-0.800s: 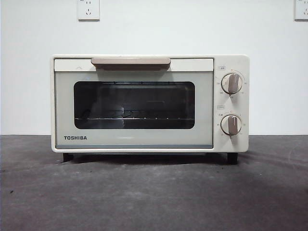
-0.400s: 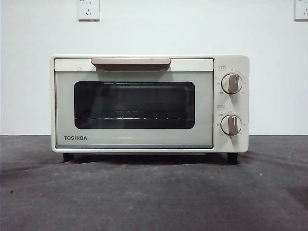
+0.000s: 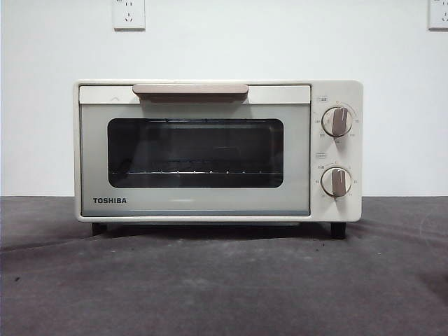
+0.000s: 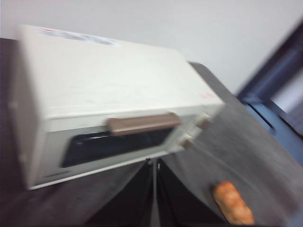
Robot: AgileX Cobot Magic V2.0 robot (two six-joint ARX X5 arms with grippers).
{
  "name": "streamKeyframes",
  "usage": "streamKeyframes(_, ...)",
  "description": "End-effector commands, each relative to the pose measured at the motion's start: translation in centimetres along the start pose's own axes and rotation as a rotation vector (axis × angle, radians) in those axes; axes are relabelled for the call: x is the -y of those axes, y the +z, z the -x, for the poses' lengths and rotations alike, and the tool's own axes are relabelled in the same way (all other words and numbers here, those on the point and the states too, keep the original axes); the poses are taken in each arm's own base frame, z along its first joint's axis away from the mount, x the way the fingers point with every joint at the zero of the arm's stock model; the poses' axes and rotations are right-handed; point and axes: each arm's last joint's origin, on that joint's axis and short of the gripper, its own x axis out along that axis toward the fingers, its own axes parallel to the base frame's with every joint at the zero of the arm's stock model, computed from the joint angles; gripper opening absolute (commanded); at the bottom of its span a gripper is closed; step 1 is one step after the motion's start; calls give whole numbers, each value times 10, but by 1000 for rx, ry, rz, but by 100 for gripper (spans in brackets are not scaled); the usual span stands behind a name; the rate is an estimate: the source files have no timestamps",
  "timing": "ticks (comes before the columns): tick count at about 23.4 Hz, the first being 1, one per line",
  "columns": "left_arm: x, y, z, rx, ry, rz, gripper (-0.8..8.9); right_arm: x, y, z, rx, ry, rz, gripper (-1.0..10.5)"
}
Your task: The left arm flap open the oven, the right arm pick bread and place it into oven, the left arm flap close the oven
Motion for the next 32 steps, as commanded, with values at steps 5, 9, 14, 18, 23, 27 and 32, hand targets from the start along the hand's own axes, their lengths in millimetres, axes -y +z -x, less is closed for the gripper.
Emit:
streamKeyframes(5, 6, 7, -8, -36, -128, -137, 19, -3, 3, -6, -59, 100, 83, 9)
streamKeyframes(9, 6, 8, -9, -26, -132, -160, 37, -4, 3, -6, -58, 100, 84, 9)
streamKeyframes(14, 7, 12, -10, 4, -140, -174, 312, -3, 3, -6, -57, 93, 79, 152)
streamKeyframes(18, 7, 12, -10, 6, -140, -176, 568, -3, 3, -6, -58, 91, 61, 455)
streamKeyframes(23, 7, 12, -10, 6, -141, -170, 599, -3, 3, -6, -60, 91, 34, 561)
streamKeyframes(27, 8, 12, -11, 4, -144, -165, 595, -3, 2, -6, -74, 89, -3, 561)
streamKeyframes(32, 9, 12, -11, 1, -154, -168, 594, 3, -8, -10, -187, 11, -82, 558)
